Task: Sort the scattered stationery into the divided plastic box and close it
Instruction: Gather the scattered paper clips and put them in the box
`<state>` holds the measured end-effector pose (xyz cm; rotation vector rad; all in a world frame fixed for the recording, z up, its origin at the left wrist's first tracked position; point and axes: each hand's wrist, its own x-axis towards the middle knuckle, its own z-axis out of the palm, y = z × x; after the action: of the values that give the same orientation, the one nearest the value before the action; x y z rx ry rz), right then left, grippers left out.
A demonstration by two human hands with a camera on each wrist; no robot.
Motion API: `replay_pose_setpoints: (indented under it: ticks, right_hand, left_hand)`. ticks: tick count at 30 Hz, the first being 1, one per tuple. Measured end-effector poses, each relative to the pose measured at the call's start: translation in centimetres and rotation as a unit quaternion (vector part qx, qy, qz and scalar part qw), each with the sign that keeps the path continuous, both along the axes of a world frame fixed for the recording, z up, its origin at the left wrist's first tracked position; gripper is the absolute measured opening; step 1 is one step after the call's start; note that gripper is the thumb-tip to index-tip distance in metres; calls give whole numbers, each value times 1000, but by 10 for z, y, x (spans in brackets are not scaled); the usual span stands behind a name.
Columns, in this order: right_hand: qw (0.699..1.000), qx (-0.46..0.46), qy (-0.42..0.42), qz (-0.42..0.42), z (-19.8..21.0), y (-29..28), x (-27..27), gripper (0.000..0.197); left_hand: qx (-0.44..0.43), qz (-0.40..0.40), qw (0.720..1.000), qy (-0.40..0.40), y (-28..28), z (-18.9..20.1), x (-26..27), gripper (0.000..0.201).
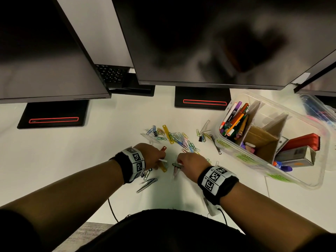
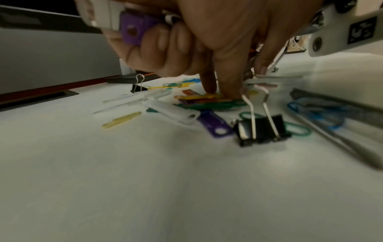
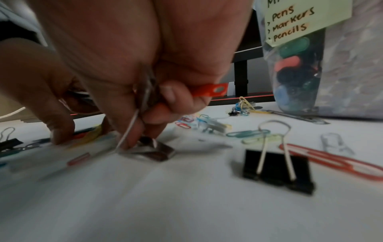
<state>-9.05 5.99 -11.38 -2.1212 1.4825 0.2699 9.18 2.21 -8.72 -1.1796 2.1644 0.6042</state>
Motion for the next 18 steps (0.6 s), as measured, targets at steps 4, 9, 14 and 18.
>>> replay_pose_setpoints:
  ticks: [4, 9, 14, 18]
  right_hand:
    - [999, -16, -23, -38, 5, -2, -7, 25]
    - [981, -35, -136, -134, 35, -11, -16, 35]
    - [931, 6, -275, -241, 72, -22, -23, 27]
    - [908, 24, -320, -269, 99, -32, -38, 24]
  left_hand:
    - [-1, -2, 1000, 4, -1, -3, -8, 24]
    - [-12, 5, 1000, 4, -4, -1, -10, 37]
    - [-67, 78, 986, 133, -15, 18, -15, 29]
    - [-24, 175, 959, 221, -32, 39, -27, 29]
